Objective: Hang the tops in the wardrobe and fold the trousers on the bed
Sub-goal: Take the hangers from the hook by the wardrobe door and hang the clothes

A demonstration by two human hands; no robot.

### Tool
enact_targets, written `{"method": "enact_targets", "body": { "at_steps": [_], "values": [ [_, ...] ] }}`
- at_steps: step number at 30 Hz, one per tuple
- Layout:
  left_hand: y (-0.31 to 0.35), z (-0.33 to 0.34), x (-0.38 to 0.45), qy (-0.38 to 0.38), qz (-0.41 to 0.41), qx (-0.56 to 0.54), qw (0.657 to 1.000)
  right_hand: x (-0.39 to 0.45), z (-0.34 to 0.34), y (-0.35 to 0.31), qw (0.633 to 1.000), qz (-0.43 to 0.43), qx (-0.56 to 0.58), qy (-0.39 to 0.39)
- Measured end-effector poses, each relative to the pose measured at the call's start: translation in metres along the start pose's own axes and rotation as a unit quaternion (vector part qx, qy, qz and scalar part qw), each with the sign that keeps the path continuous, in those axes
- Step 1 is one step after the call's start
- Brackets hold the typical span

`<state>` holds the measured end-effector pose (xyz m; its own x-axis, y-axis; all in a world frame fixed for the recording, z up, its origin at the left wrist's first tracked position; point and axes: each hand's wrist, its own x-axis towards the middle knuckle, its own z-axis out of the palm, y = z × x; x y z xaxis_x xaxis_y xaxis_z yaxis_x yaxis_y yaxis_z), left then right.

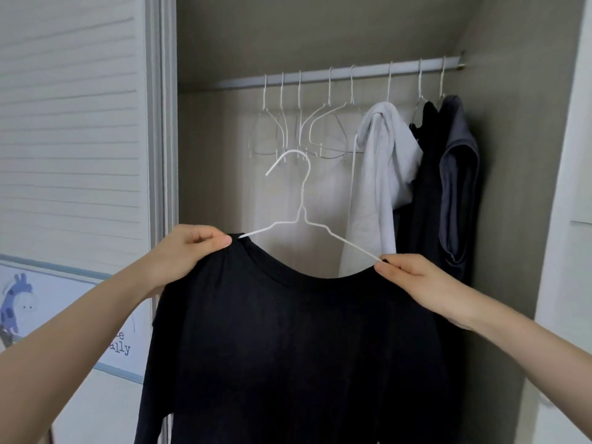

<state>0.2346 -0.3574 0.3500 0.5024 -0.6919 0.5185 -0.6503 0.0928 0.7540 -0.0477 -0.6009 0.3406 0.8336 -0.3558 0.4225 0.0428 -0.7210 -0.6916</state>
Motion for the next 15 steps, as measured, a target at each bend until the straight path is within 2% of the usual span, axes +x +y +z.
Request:
{"method": "enact_targets", "body": {
  "at_steps": [3,8,11,15],
  "values": [
    [-0.003,-0.007,-0.001,-0.043,-0.014,-0.022,0.999,-0.004,-0.003,-0.012,0.991,0.060,0.106,-0.055],
    [-0.009,-0.009,0.003,-0.100,-0.017,-0.026,0.994,0.000,-0.008,-0.032,0.987,0.082,0.091,-0.100],
    [-0.016,-0.017,0.007,-0.084,-0.018,-0.073,0.994,-0.002,-0.013,-0.043,0.988,0.084,0.117,-0.064],
    [-0.029,-0.020,0.014,0.006,-0.023,-0.120,0.992,-0.005,-0.024,-0.052,0.944,0.150,0.292,-0.016]
  ]
}}
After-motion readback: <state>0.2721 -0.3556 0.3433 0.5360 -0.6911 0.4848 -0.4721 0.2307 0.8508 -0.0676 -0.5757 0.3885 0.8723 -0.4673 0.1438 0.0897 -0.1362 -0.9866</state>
